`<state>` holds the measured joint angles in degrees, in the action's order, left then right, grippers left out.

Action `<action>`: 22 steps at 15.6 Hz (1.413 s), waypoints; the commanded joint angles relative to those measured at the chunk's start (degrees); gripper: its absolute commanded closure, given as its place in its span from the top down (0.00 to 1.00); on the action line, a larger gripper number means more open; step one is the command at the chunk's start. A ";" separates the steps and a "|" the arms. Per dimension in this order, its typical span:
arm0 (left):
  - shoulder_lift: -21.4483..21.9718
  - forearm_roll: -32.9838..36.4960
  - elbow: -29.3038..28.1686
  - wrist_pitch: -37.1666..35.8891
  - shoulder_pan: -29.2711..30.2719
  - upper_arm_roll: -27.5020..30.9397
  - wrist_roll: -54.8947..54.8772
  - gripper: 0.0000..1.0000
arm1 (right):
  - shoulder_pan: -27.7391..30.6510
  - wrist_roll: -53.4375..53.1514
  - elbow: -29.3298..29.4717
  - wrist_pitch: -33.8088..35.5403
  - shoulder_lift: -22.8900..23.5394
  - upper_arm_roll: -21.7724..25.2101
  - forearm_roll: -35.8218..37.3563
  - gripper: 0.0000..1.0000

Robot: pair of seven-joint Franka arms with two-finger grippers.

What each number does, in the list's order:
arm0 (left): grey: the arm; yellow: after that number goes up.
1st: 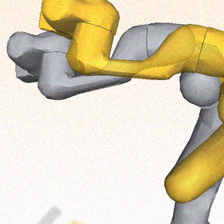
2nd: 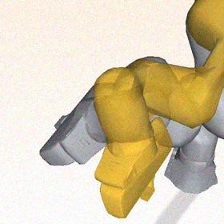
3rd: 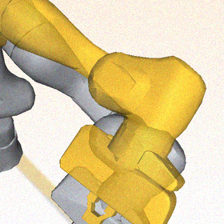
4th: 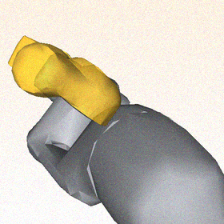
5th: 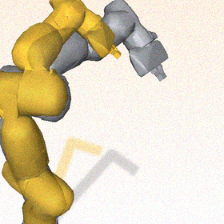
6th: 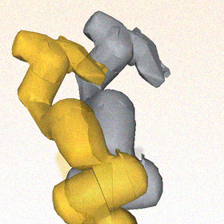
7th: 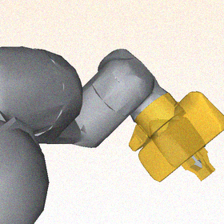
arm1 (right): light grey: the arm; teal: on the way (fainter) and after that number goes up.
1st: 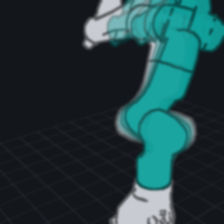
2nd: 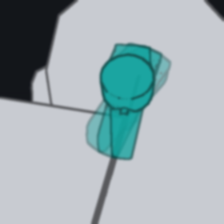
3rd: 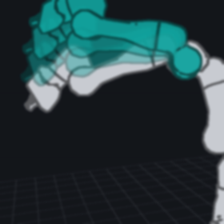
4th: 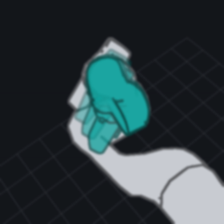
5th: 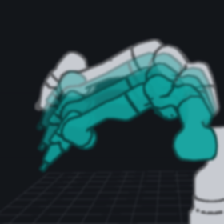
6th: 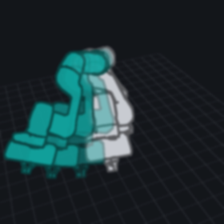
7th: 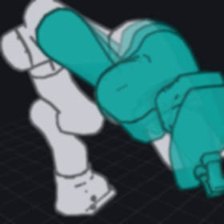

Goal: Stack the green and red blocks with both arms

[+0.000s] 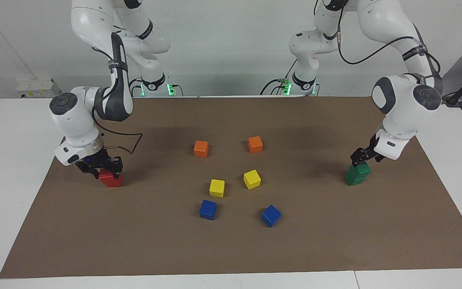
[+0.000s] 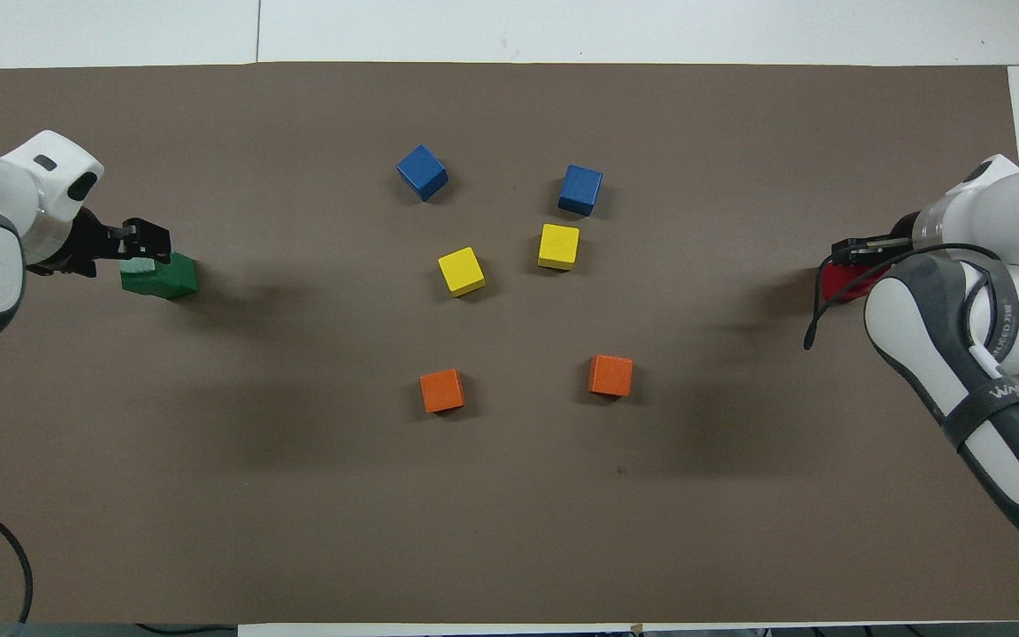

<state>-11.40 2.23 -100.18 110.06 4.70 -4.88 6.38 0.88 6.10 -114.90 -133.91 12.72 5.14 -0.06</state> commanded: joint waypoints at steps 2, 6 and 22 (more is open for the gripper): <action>4.62 -0.74 1.57 -7.66 -2.23 -0.74 1.09 1.00 | 0.44 1.19 1.33 3.81 -2.09 -0.66 -0.91 1.00; 9.63 -0.74 -0.88 -11.36 -3.29 -0.65 2.93 1.00 | -0.26 1.20 12.04 19.88 -3.31 -0.92 -0.30 1.00; 10.61 -1.70 -1.42 -11.79 -5.05 0.05 2.85 1.00 | -2.72 0.84 14.44 41.54 -15.89 -1.89 -0.03 1.00</action>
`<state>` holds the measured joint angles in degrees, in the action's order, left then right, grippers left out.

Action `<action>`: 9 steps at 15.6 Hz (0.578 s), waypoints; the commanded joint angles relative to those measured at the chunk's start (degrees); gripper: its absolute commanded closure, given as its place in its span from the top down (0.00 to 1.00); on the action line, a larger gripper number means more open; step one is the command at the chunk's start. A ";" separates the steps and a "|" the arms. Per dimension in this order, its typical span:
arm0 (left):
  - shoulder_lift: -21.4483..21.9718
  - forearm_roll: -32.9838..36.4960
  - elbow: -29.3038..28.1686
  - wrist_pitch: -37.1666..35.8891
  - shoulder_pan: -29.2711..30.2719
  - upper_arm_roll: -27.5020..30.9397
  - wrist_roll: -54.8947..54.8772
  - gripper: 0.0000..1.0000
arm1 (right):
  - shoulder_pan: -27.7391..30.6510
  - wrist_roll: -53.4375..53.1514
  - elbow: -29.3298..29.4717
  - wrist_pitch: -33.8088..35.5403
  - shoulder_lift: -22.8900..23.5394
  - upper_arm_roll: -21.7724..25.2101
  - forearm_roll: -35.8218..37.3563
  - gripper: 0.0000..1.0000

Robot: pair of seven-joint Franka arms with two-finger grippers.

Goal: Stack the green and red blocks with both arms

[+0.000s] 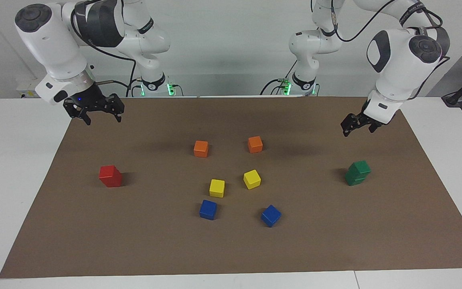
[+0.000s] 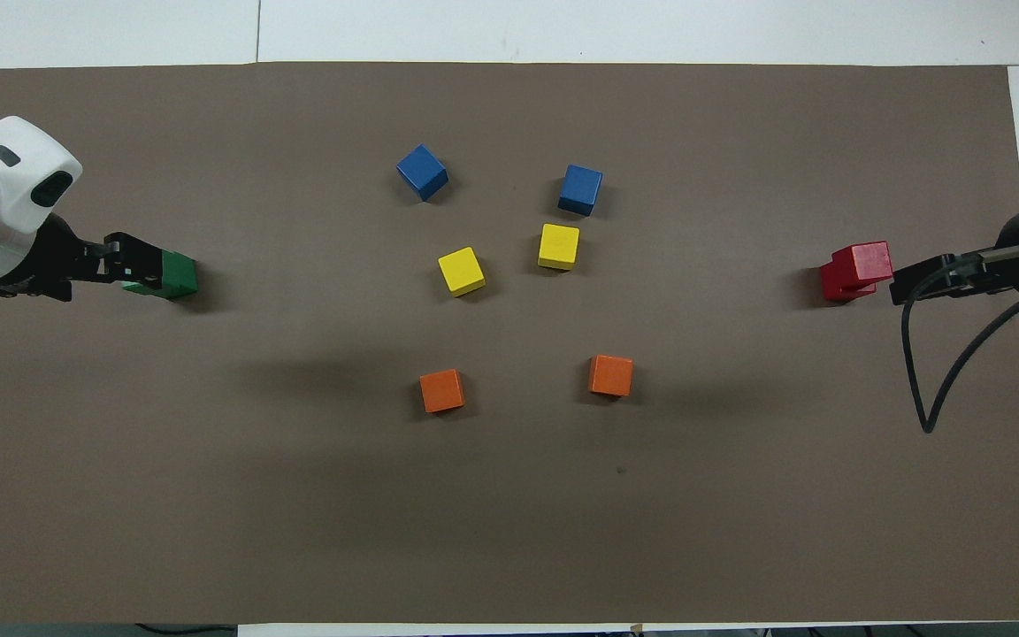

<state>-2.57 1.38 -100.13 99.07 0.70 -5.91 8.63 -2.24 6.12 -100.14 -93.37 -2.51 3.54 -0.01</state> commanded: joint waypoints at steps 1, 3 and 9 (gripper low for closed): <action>2.21 -0.85 -1.47 -1.59 -1.05 1.25 0.52 1.00 | 0.39 0.82 -0.32 0.99 -0.74 -0.29 0.10 1.00; 3.09 -0.94 -1.56 -2.48 -1.14 1.34 0.51 1.00 | 0.31 0.48 -0.32 0.64 -0.74 -0.29 1.06 1.00; 4.24 -1.03 -4.02 -1.60 -1.14 1.34 0.51 1.00 | -0.31 0.03 -0.32 -0.24 -0.74 -0.64 3.53 1.00</action>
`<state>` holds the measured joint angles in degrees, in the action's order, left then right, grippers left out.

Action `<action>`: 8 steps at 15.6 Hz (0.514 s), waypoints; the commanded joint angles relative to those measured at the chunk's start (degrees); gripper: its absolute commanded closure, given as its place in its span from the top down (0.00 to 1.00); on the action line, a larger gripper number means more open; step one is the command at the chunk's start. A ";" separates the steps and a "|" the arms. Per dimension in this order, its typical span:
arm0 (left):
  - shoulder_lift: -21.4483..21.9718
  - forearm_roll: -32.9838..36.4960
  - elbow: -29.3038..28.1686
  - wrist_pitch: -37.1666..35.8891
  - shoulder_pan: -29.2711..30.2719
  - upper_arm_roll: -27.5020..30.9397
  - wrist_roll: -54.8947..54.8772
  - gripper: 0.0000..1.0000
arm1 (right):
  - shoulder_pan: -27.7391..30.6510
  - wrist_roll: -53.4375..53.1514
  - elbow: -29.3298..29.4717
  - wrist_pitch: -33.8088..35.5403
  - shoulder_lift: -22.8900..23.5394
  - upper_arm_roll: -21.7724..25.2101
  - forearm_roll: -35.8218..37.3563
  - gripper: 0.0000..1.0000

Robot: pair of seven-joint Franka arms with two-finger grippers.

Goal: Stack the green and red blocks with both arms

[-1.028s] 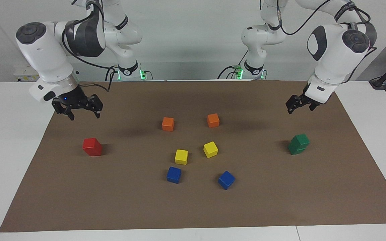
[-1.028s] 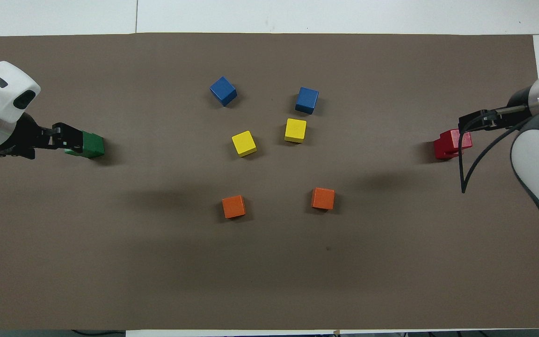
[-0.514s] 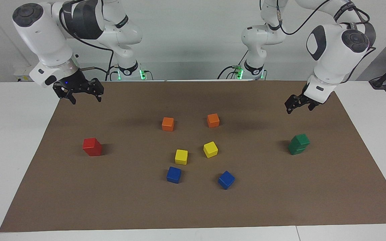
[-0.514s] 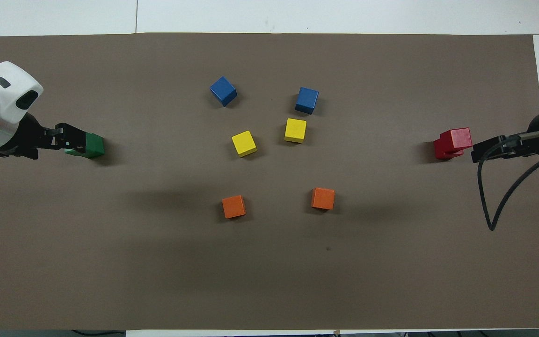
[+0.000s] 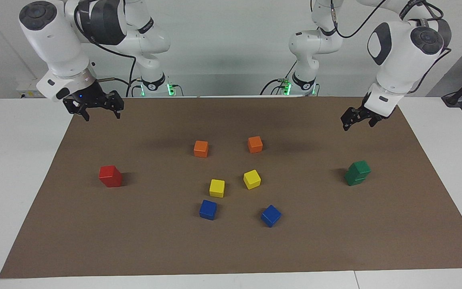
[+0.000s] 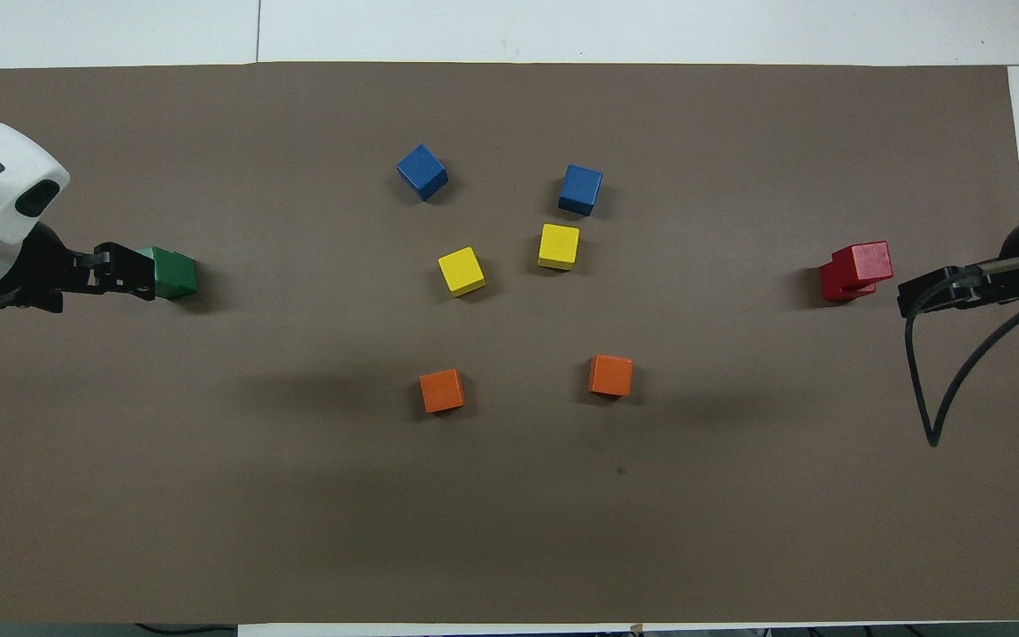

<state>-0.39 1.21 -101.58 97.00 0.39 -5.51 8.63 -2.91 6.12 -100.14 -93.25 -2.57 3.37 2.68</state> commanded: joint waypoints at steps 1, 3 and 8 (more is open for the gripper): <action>1.97 -1.73 -2.48 0.65 -0.75 0.94 0.51 1.00 | 0.36 0.12 -0.32 -0.36 -0.68 -0.46 0.83 1.00; 1.97 -3.32 -2.13 1.00 -0.75 1.02 0.60 1.00 | 0.10 0.12 -0.32 -0.36 -0.59 -0.38 0.74 1.00; 2.06 -3.23 -1.52 0.48 -0.22 0.94 0.69 1.00 | 0.09 0.03 -0.32 -0.18 -0.68 -0.38 0.74 1.00</action>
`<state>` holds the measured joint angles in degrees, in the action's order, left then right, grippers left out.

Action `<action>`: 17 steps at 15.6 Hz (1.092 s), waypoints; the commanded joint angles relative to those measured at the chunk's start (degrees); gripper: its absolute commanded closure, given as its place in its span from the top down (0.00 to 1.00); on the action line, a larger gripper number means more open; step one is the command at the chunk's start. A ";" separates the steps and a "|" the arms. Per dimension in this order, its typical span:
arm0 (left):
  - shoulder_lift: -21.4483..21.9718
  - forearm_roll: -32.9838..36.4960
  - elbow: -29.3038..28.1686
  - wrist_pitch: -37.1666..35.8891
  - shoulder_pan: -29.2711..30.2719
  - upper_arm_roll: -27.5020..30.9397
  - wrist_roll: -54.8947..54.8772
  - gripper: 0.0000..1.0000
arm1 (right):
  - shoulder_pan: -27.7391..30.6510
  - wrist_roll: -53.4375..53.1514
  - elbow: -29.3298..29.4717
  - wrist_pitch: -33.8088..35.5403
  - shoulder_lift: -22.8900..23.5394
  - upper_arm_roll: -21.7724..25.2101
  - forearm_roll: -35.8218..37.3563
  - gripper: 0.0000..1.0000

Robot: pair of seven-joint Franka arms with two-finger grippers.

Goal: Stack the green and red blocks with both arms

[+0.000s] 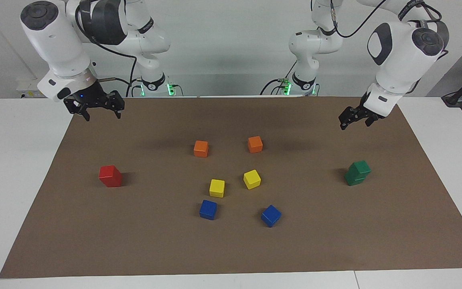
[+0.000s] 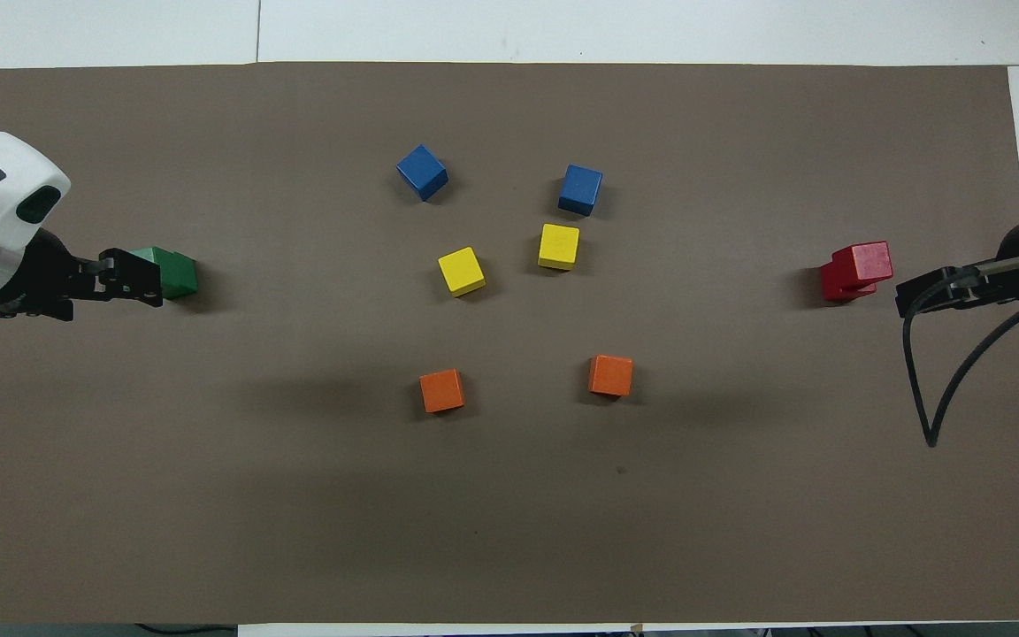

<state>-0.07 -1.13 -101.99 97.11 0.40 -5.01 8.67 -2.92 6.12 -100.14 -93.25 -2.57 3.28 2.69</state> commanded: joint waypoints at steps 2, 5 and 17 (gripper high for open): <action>1.74 -0.90 -0.32 -0.25 0.04 0.44 0.65 1.00 | 0.10 0.12 -0.32 -0.27 -0.68 -0.29 0.65 1.00; 1.56 -0.81 4.40 -5.25 0.04 0.35 0.65 1.00 | 0.02 -0.05 -0.32 -0.27 -0.68 -0.29 0.56 1.00; 1.65 -0.72 6.19 -5.62 0.13 0.70 0.03 1.00 | 0.19 0.03 -0.32 -0.27 -0.68 -0.29 0.56 1.00</action>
<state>1.32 -1.16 -95.96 91.40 0.44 -4.63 8.72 -2.90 6.12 -100.14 -93.25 -2.57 3.27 2.69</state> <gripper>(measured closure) 0.000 0.000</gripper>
